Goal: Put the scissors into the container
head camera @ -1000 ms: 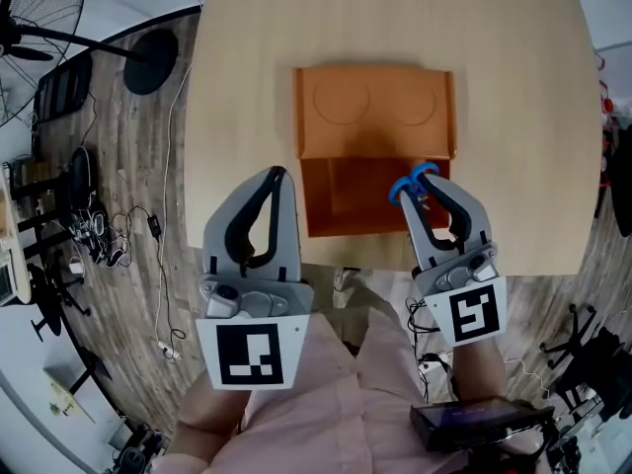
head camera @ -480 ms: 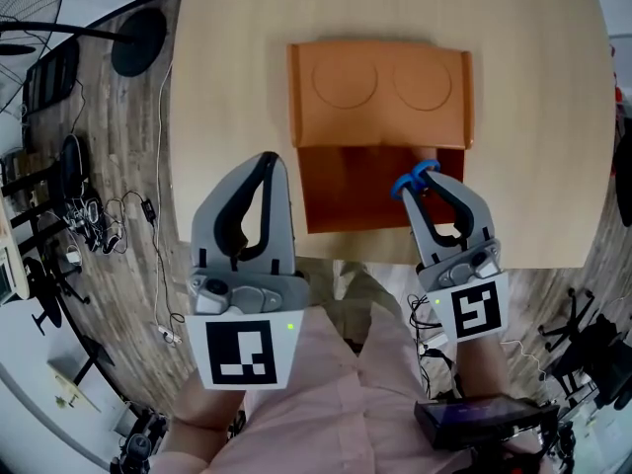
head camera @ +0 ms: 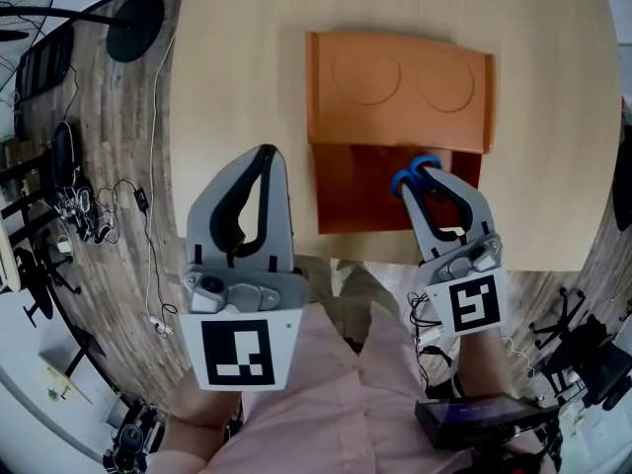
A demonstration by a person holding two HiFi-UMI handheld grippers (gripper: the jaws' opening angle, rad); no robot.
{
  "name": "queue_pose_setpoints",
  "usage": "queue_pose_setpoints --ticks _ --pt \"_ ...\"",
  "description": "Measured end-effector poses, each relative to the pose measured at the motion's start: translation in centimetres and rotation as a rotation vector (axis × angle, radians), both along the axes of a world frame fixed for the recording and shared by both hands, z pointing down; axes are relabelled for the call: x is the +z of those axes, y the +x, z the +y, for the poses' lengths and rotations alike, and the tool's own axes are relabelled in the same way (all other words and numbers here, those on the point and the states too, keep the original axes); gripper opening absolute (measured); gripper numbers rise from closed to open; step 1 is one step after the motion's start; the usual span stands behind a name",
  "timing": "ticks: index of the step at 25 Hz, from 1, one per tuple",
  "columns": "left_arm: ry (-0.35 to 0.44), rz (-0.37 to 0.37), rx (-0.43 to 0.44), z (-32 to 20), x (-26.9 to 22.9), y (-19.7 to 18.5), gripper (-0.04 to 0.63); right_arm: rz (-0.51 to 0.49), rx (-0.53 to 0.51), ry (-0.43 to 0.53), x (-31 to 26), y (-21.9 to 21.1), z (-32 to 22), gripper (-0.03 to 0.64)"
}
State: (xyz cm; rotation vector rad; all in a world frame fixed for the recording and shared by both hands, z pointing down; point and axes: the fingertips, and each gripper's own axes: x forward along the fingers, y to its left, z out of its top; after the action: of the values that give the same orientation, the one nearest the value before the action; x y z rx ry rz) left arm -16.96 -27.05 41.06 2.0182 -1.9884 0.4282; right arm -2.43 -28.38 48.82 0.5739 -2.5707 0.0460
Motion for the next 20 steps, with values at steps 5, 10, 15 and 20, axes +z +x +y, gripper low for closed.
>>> queue_pose_setpoints --ticks 5,10,15,20 --pt "-0.011 0.015 -0.019 0.4 0.9 -1.2 0.009 0.122 -0.098 -0.028 2.3 -1.1 1.0 0.074" --pt "-0.011 0.027 -0.034 0.5 1.3 -2.3 0.009 0.248 -0.140 -0.088 4.5 -1.9 1.3 0.074" --pt "-0.011 0.034 -0.054 0.7 1.4 -3.3 0.009 0.306 -0.174 -0.139 5.8 -2.4 1.9 0.075" --pt "-0.008 0.033 -0.060 1.0 1.4 -3.5 0.009 0.333 -0.184 -0.158 6.4 -2.4 2.3 0.078"
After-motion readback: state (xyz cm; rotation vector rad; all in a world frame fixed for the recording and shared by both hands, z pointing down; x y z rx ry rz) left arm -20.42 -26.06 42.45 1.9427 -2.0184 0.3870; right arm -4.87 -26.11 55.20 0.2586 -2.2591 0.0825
